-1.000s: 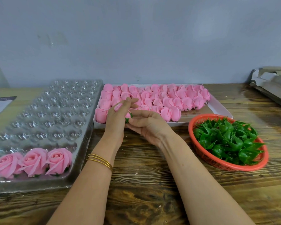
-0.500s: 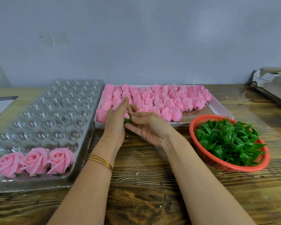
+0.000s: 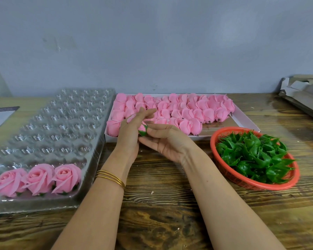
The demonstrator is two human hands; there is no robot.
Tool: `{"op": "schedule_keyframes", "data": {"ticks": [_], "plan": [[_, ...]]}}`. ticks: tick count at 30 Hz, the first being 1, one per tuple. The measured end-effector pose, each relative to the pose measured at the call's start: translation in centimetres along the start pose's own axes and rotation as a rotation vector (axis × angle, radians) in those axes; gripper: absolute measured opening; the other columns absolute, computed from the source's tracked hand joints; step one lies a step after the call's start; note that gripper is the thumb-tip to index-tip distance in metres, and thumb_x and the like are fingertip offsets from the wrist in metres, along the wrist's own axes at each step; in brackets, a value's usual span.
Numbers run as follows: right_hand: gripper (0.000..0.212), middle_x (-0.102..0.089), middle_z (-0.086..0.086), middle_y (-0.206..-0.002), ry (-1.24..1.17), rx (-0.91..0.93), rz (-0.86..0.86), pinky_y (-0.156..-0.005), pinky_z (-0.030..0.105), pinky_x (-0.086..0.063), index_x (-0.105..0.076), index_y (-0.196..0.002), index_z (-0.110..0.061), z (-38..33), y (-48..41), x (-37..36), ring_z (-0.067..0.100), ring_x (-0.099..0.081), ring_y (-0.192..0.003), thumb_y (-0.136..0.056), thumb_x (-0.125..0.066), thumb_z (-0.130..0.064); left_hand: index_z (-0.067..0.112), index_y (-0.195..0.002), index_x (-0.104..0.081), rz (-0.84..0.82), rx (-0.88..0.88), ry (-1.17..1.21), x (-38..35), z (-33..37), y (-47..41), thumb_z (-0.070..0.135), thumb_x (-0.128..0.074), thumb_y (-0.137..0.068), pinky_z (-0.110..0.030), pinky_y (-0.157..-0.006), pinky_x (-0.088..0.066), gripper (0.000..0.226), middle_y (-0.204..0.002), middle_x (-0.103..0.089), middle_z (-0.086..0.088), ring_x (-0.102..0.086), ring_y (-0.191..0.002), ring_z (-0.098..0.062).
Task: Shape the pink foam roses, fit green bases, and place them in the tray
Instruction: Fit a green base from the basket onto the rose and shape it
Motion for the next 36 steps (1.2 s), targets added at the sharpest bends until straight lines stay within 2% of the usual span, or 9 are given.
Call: {"op": "schedule_keyframes", "data": {"ticks": [5,11,14,18,22,27,30,34,36], "plan": [[0.019,-0.073,0.014,-0.084,-0.003,0.021,0.006,-0.076,0.034,-0.061,-0.067,-0.094,0.006,0.04,-0.11,0.18,0.023,-0.073,-0.078,-0.090,-0.051,0.016,0.027,-0.094,-0.080,-0.022,0.003,-0.022,-0.17,0.07,0.08,0.040,-0.053,-0.098,-0.041,-0.107,-0.045,0.031,-0.109,-0.074,0.004,-0.063,-0.117,-0.015],[0.021,-0.073,0.015,-0.090,0.006,0.033,-0.018,-0.077,0.033,-0.061,-0.071,-0.094,0.002,0.17,-0.43,0.47,0.024,-0.072,-0.082,-0.087,-0.054,0.014,0.019,-0.094,-0.080,-0.047,0.033,0.025,-0.38,0.31,0.33,0.036,-0.056,-0.095,-0.043,-0.106,-0.047,0.030,-0.112,-0.072,-0.008,-0.064,-0.116,-0.021],[0.021,-0.071,0.015,-0.093,0.028,0.029,-0.020,-0.076,0.032,-0.061,-0.069,-0.099,0.001,0.20,-0.52,0.58,0.025,-0.071,-0.085,-0.085,-0.057,0.012,0.019,-0.094,-0.080,-0.075,0.058,0.021,-0.55,0.46,0.51,0.045,-0.062,-0.083,-0.042,-0.103,-0.049,0.034,-0.116,-0.071,-0.010,-0.061,-0.121,-0.024],[0.023,-0.069,0.015,-0.094,0.036,0.020,-0.012,-0.076,0.032,-0.061,-0.067,-0.104,0.002,0.19,-0.57,0.64,0.025,-0.069,-0.086,-0.085,-0.058,0.011,0.020,-0.093,-0.080,-0.104,0.064,0.026,-0.54,0.56,0.69,0.050,-0.064,-0.078,-0.032,-0.085,-0.056,0.037,-0.109,-0.073,-0.009,-0.065,-0.115,-0.025],[0.041,-0.060,0.017,-0.105,0.053,0.012,-0.008,-0.076,0.031,-0.060,-0.056,-0.128,0.005,0.24,-0.60,0.67,0.025,-0.063,-0.093,-0.086,-0.058,0.009,0.021,-0.093,-0.080,-0.104,0.080,-0.011,-0.42,0.53,0.59,0.047,-0.060,-0.089,-0.039,-0.096,-0.053,0.033,-0.111,-0.073,-0.009,-0.064,-0.116,-0.024],[0.016,-0.067,0.009,-0.081,0.098,-0.005,-0.006,-0.072,0.029,-0.060,-0.065,-0.096,-0.005,0.09,-0.41,0.70,0.020,-0.066,-0.082,-0.086,-0.059,0.006,0.019,-0.093,-0.080,-0.128,0.140,0.000,-0.58,0.48,0.75,0.045,-0.059,-0.087,-0.037,-0.097,-0.052,0.034,-0.107,-0.074,-0.012,-0.066,-0.112,-0.023],[0.015,-0.066,0.008,-0.079,0.102,0.006,0.002,-0.072,0.028,-0.060,-0.065,-0.091,-0.007,0.13,-0.51,0.79,0.018,-0.067,-0.078,-0.086,-0.058,0.006,0.019,-0.092,-0.080,-0.139,0.155,0.035,-0.72,0.46,0.75,0.049,-0.064,-0.074,-0.035,-0.097,-0.052,0.038,-0.110,-0.074,-0.007,-0.065,-0.114,-0.020],[0.015,-0.070,0.007,-0.079,0.117,0.049,0.018,-0.069,0.027,-0.060,-0.067,-0.084,-0.007,0.10,-0.54,0.54,0.015,-0.070,-0.075,-0.086,-0.059,0.006,0.022,-0.092,-0.080,-0.140,0.139,0.086,-0.68,0.56,0.50,0.050,-0.068,-0.077,-0.028,-0.080,-0.056,0.034,-0.097,-0.073,0.000,-0.069,-0.100,-0.014],[0.020,-0.071,0.008,-0.081,0.120,0.083,0.025,-0.069,0.026,-0.060,-0.071,-0.079,-0.008,0.07,-0.55,0.39,0.015,-0.070,-0.075,-0.085,-0.060,0.007,0.021,-0.090,-0.080,-0.127,0.120,0.114,-0.67,0.66,0.36,0.060,-0.080,-0.065,-0.029,-0.078,-0.056,0.046,-0.095,-0.071,-0.002,-0.069,-0.095,-0.014]]}}
Point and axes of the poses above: each hand's wrist, its own y-axis away from the middle knuckle, its own x-axis out of the back of the hand, z = x × y, the point moved 1 cm from there along -y, towards the middle knuckle
